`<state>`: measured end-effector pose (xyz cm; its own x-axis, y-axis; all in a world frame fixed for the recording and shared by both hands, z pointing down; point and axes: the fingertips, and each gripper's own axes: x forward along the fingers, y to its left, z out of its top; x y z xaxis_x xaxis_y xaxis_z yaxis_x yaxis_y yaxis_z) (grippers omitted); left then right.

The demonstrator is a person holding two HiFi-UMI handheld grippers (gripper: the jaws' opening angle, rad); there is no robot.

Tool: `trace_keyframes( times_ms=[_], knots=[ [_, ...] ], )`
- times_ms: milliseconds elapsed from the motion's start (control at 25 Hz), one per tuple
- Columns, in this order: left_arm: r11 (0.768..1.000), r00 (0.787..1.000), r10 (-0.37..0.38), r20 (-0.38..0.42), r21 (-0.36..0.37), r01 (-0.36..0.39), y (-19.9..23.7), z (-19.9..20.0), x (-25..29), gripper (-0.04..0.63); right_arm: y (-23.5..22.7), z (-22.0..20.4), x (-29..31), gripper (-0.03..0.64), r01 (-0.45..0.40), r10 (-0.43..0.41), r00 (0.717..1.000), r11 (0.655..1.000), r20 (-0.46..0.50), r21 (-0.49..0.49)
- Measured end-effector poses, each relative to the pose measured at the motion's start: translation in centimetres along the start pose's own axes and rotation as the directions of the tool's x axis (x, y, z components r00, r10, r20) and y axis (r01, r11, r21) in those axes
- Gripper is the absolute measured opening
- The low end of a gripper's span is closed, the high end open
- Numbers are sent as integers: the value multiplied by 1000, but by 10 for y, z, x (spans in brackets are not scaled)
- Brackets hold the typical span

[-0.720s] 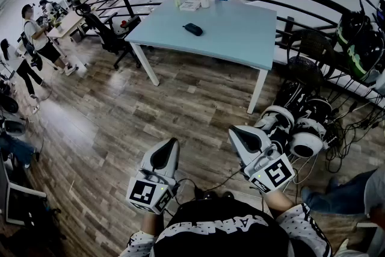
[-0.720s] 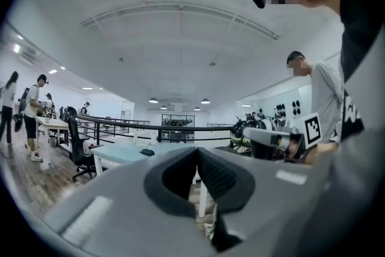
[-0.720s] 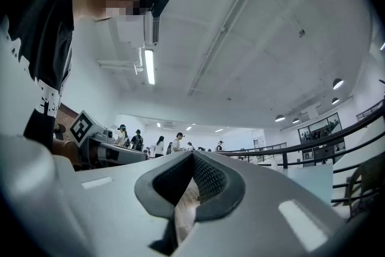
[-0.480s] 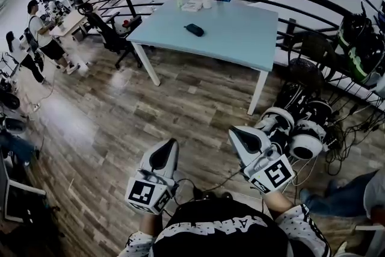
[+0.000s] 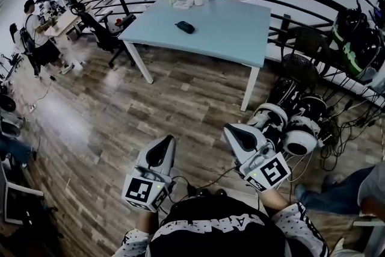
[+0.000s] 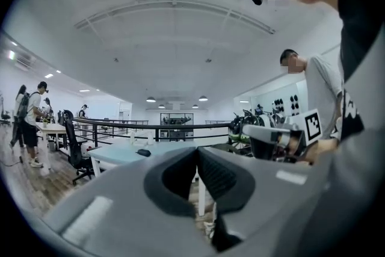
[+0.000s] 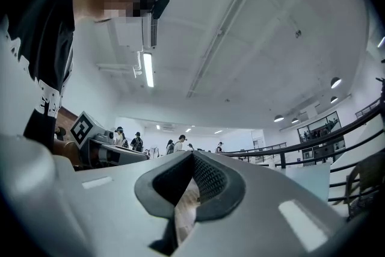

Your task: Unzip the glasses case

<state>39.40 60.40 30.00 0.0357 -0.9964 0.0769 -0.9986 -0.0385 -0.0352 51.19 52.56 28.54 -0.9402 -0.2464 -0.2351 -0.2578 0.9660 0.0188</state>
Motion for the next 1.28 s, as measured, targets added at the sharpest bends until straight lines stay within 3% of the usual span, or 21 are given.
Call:
trace_keyframes(
  times_ms=[400,640,760,880,1080,1280],
  knots=[
    [997,999,32,-28,66,-30,-27,-7,5,0,-17,-7,-31,-5,1,-1,999,1000,-37,3],
    [1000,1000,27,11,-2,-27,-26,-4,13,0,-20,-15,-38,-5,-16,16,998,1000,-62,-7],
    [1000,1000,10,3,1,-10,-23,-9,21,0,-28,-20,-33,-5,-9,8,997,1000,-78,-7],
    [1000,1000,8,-11,23,-7,-7,-14,35,0,-37,-26,-20,-5,-6,5,995,1000,-99,-13],
    [999,999,-35,34,-30,36,30,-17,75,0,-58,-42,13,-5,21,-27,991,999,-134,-46],
    [998,997,-60,39,-33,62,82,-15,110,0,-84,-47,67,-5,71,-83,987,994,-136,-86]
  ],
)
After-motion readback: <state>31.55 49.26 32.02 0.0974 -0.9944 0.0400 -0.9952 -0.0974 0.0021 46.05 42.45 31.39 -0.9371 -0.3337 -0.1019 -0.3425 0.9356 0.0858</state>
